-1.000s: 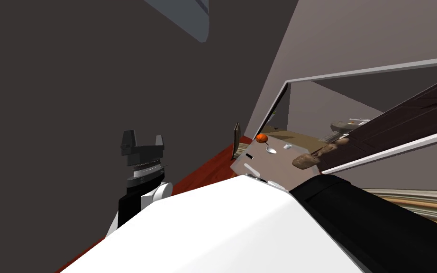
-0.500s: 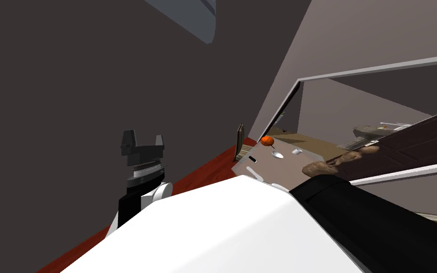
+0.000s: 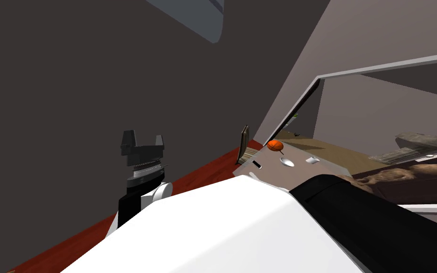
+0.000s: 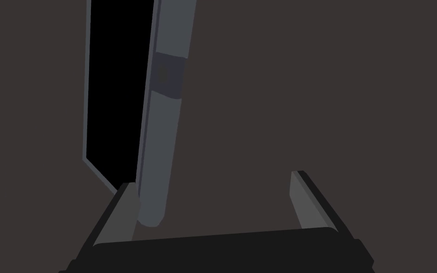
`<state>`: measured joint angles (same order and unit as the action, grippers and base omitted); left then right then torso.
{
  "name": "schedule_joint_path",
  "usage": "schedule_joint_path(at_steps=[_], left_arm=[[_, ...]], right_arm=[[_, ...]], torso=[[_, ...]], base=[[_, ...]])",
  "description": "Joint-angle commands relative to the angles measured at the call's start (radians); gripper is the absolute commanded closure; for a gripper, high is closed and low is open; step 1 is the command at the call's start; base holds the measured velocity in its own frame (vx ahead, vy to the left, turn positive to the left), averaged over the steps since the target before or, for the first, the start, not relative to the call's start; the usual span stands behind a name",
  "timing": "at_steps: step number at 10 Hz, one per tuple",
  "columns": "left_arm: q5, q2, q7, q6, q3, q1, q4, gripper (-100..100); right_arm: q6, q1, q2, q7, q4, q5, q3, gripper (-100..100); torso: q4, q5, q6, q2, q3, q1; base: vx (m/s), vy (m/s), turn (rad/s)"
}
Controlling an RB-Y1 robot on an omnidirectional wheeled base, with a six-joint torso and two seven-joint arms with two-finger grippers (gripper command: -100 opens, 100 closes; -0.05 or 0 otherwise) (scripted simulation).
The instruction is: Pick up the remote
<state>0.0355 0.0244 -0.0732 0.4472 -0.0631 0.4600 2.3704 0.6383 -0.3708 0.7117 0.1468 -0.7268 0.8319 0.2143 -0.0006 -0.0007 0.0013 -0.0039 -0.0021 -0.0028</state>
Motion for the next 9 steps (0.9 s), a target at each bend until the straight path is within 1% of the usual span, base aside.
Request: schedule_joint_path(at_steps=[1, 2, 4, 5, 6, 7, 8, 9], left_arm=[[0.000, 0.000, 0.000, 0.000, 0.000, 0.000, 0.000, 0], [0.000, 0.000, 0.000, 0.000, 0.000, 0.000, 0.000, 0], [0.000, 0.000, 0.000, 0.000, 0.000, 0.000, 0.000, 0], [0.000, 0.000, 0.000, 0.000, 0.000, 0.000, 0.000, 0], [0.000, 0.000, 0.000, 0.000, 0.000, 0.000, 0.000, 0], [0.000, 0.000, 0.000, 0.000, 0.000, 0.000, 0.000, 0], [0.000, 0.000, 0.000, 0.000, 0.000, 0.000, 0.000, 0], [0.000, 0.000, 0.000, 0.000, 0.000, 0.000, 0.000, 0]], right_arm=[[-0.011, -0.006, 0.014, -0.008, 0.022, 0.034, 0.007, -100], [-0.011, -0.006, 0.014, -0.008, 0.022, 0.034, 0.007, -100], [-0.019, -0.009, 0.026, -0.005, 0.080, 0.084, 0.009, -100], [-0.019, -0.009, 0.026, -0.005, 0.080, 0.084, 0.009, -100], [-0.024, -0.011, 0.031, -0.004, 0.107, 0.107, 0.010, -100], [-0.024, -0.011, 0.031, -0.004, 0.107, 0.107, 0.010, -100], [-0.035, -0.013, 0.037, -0.001, 0.154, 0.147, 0.011, -100], [-0.041, -0.014, 0.038, 0.000, 0.175, 0.164, 0.011, -100]], torso=[[0.000, 0.000, 0.000, 0.000, 0.000, 0.000], [0.000, 0.000, 0.000, 0.000, 0.000, 0.000], [0.000, 0.000, -0.001, 0.000, 0.000, 0.000], [0.000, 0.000, 0.000, 0.000, 0.000, 0.000], [0.000, 0.000, 0.000, 0.000, 0.000, 0.000], [0.000, 0.000, 0.000, 0.000, 0.000, 0.000], [0.000, 0.000, 0.000, 0.000, 0.000, 0.000], [0.000, 0.000, -0.001, 0.000, 0.000, 0.000]], base=[[0.034, -0.027, 0.165], [0.025, -0.030, 0.085], [0.034, -0.035, 0.192], [0.033, -0.035, 0.095], [0.035, -0.039, 0.159], [0.028, -0.035, 0.061], [0.038, -0.047, 0.247], [0.067, -0.075, 0.245]])
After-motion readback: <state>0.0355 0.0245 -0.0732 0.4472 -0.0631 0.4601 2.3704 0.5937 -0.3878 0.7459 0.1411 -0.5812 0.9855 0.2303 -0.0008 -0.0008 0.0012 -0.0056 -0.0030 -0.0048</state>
